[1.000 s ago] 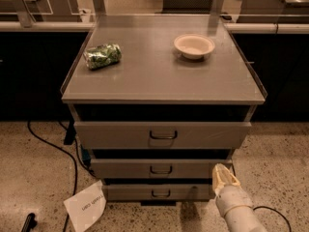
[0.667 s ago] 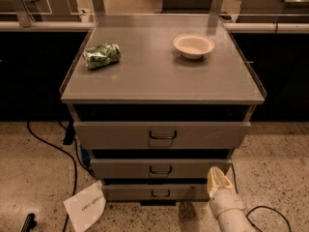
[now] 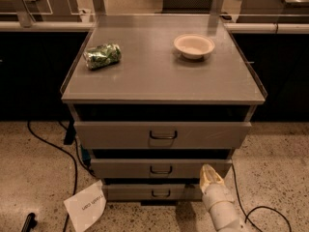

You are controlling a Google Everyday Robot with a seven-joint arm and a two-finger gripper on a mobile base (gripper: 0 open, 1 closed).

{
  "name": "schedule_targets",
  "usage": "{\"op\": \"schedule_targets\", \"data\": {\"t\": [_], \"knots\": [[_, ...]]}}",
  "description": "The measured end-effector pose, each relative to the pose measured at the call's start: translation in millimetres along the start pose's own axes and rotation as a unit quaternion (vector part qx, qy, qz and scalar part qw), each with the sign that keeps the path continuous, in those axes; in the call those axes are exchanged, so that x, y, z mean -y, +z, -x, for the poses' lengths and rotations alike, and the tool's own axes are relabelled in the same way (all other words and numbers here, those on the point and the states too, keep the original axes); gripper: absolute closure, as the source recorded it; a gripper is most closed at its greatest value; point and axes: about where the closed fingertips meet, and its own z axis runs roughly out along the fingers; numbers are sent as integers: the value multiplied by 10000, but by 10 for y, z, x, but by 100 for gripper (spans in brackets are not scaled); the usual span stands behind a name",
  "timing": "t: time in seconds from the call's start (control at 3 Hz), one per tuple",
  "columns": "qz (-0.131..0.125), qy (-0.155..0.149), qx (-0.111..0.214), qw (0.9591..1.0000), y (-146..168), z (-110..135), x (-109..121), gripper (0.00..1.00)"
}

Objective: Open middle drawer

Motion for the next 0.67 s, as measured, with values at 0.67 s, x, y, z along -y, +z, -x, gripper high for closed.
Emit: {"op": "schedule_targets", "data": {"t": [0.67], "knots": [[-35, -308, -241, 9992, 573, -12, 45, 100]]}}
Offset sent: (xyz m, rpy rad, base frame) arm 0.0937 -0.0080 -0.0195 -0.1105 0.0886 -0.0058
